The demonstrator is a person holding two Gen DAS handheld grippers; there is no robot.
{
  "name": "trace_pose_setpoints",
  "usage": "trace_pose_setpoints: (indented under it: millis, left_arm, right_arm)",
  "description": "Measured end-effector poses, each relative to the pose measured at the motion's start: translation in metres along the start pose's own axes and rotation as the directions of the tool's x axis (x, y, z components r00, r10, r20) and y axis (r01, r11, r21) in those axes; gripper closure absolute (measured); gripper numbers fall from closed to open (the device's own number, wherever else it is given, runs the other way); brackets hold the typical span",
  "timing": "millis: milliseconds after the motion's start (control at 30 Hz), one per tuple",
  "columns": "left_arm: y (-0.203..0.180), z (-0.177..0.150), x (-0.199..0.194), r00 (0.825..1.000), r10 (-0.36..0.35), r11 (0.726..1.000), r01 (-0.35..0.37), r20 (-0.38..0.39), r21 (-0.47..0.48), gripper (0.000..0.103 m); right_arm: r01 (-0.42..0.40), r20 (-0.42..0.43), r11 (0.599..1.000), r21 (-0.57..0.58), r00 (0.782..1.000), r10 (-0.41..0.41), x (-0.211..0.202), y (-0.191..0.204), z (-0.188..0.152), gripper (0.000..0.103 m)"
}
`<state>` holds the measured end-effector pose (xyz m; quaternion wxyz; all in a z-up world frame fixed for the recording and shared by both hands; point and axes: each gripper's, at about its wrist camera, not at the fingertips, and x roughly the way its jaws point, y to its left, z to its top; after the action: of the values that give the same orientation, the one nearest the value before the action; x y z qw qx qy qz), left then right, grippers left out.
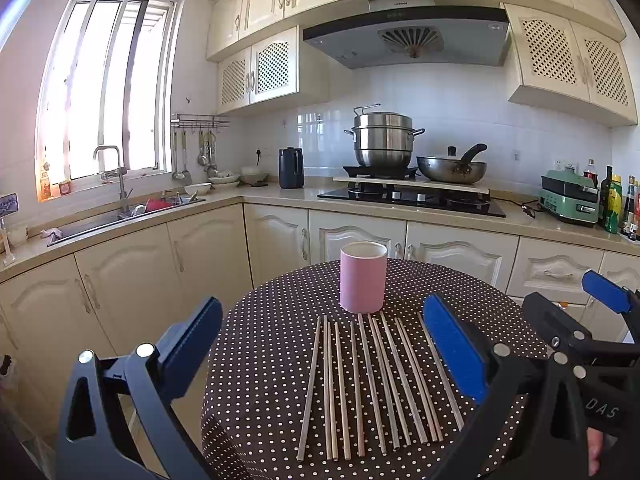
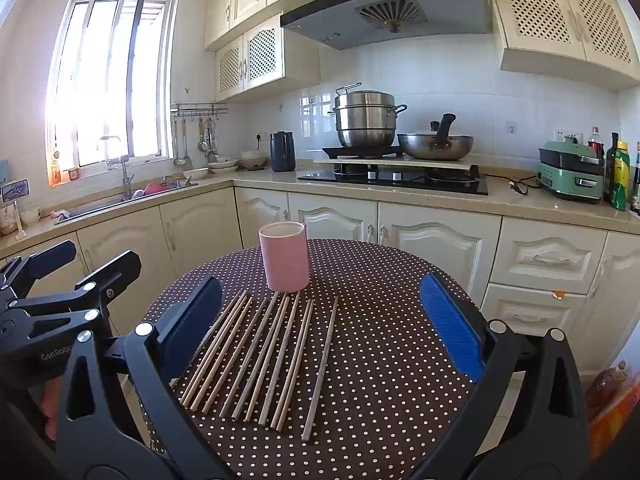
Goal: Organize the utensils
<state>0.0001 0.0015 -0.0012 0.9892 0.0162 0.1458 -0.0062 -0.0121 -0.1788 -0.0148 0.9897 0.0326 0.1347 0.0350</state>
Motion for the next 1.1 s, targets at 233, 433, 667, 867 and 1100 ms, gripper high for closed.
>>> trace_pose_setpoints:
  millis: [233,433,667,867,1100]
  left_arm:
    - [-0.0009,-0.0003,0.0009,1.000,0.008,1.000,-0.008,-0.003,0.001,0.004]
    - [0.0005,-0.0002,0.0035,1.000,0.009,1.000,-0.009,-0.011,-0.001,0.004]
    - [0.0010,-0.0015,0.0066,1.000,0.013,1.000,-0.013,-0.014,0.001,0.004]
    - [0.0005,-0.0014,0.0074,1.000,0.011,1.000,-0.011,-0.014,-0.003,0.004]
    - [0.0006,-0.0023,0.0088,1.000,0.011,1.000,-0.011,-0.015,-0.003,0.004]
  right_arm:
    - [-0.001,-0.014,1.000,0.008,1.000,0.001,0.0009,0.0003,0.0005,0.006]
    - [0.003,-0.022,1.000,0.009,1.000,-0.003,0.0028,0.0015,0.0004,0.006]
    - [0.000,-0.037,1.000,0.017,0.999,0.000,0.0060,-0.0007,0.0021,0.006]
    - [-0.002,-0.042,1.000,0.021,0.999,0.002,0.0070,-0.0006,0.0023,0.006]
    - [-0.005,-0.048,1.000,0.025,0.999,0.007,0.0084,-0.0001,0.0018,0.006]
